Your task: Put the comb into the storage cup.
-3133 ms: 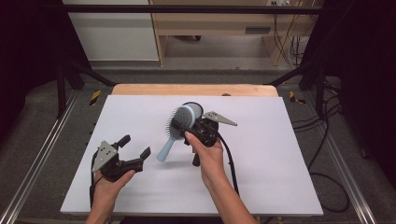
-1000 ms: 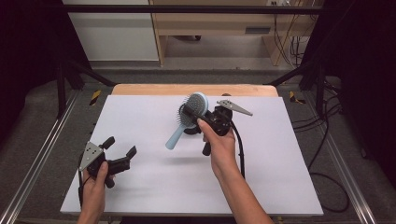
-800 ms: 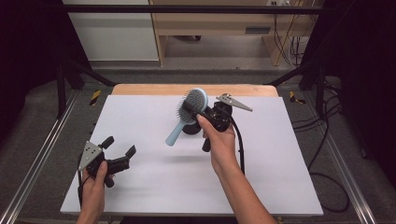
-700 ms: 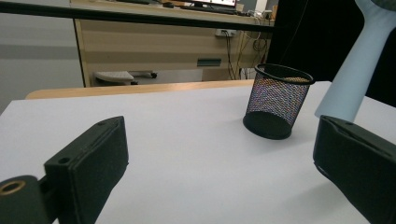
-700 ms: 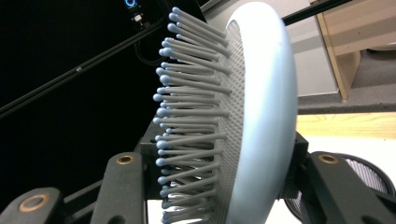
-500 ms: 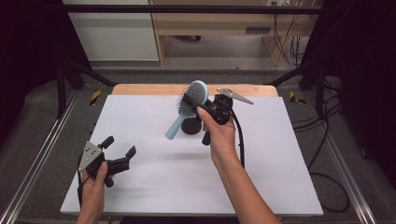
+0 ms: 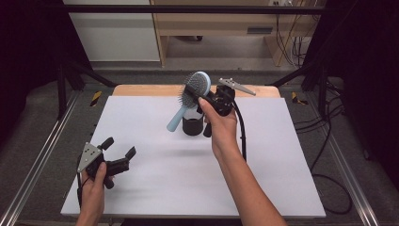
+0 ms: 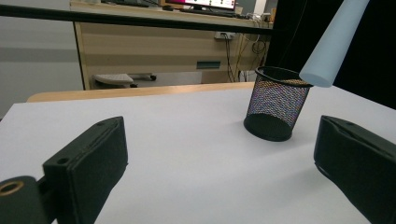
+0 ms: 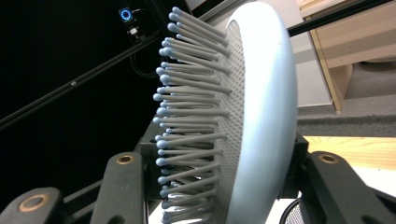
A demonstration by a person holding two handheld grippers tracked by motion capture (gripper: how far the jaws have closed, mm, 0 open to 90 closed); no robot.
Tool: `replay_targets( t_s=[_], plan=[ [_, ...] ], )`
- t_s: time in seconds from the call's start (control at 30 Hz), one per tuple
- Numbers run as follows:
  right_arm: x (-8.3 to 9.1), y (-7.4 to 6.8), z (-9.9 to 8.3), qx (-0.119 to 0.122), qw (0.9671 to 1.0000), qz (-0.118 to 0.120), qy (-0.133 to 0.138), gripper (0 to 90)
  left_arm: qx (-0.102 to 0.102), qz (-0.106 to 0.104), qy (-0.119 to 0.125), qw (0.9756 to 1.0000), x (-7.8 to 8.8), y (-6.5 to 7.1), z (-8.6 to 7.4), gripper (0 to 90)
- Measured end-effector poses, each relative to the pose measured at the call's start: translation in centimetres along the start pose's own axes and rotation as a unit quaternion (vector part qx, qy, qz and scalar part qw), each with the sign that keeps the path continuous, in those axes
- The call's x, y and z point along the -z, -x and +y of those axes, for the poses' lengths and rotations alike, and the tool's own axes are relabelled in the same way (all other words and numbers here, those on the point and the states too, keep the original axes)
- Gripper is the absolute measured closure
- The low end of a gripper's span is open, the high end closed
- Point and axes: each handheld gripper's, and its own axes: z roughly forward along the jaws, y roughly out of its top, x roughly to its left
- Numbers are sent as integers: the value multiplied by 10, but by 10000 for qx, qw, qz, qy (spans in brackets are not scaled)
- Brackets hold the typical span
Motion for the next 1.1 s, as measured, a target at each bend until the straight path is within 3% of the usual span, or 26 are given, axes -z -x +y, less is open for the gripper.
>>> replay_targets(
  t_s=[0.43,1.1],
  plan=[
    [-5,2,15,-37,9999,-89,100,506,2,-9,-3,10000,0,-1,0,31],
    [-11,17,29,-53,9990,-350,283,506,2,-32,-14,10000,0,-1,0,31]
  ],
)
